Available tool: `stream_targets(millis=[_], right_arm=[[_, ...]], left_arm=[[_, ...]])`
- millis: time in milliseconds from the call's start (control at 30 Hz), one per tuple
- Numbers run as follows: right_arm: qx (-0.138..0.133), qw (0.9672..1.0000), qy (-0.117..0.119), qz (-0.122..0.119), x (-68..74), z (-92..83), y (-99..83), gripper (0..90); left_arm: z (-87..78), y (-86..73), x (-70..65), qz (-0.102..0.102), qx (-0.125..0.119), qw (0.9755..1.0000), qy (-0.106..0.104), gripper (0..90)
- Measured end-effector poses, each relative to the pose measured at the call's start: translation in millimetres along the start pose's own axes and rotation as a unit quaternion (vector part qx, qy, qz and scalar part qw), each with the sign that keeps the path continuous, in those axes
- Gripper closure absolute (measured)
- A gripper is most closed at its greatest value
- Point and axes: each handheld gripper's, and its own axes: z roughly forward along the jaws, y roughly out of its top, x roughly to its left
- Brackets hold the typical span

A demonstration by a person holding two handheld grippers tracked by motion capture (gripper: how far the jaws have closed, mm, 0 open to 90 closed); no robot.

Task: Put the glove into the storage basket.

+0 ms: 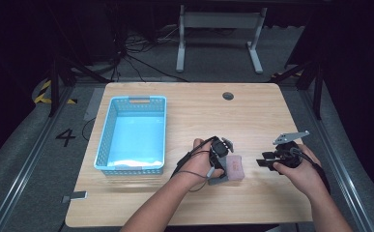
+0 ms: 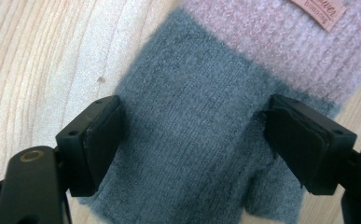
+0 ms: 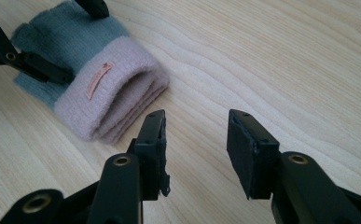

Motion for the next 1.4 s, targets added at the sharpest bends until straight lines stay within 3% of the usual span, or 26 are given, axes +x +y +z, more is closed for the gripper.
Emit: stream_targets(millis=[333,467,667,767,1067,1133,1400], right_arm=[[-0.014,0.9999,-0.006,0.006,-1.1,-4.4,0.8,59.0],[-0.016,0.9999,-0.005,0.005,-2.1,-3.8,3.0,59.1],[-0.017,0.9999,-0.003,0.000,-2.5,-1.4,7.7,60.1],[-0.018,0.9998,-0.001,-0.003,-2.7,-0.3,9.9,60.3],[-0.018,0.9998,-0.004,-0.005,-3.8,0.0,11.0,62.6],[-0.019,0.9998,-0.007,-0.002,-5.3,-1.4,9.7,62.9],[-0.020,0.9998,-0.008,0.001,-6.5,-2.6,8.6,62.4]], left_arm=[[-1.6,4.4,-5.1,0.005,0.024,0.9997,0.007,30.0],[-3.8,7.6,-9.5,0.010,0.035,0.9993,0.001,43.5],[-5.9,6.0,-10.5,0.020,0.029,0.9994,-0.006,62.5],[-6.0,4.0,-9.1,0.019,0.017,0.9996,-0.010,65.9],[-12.8,3.0,-8.3,0.023,0.010,0.9994,-0.022,69.6],[-19.9,1.6,-8.9,0.020,-0.001,0.9993,-0.033,69.8],[-44.4,-1.1,-7.4,0.026,-0.021,0.9991,-0.027,69.8]])
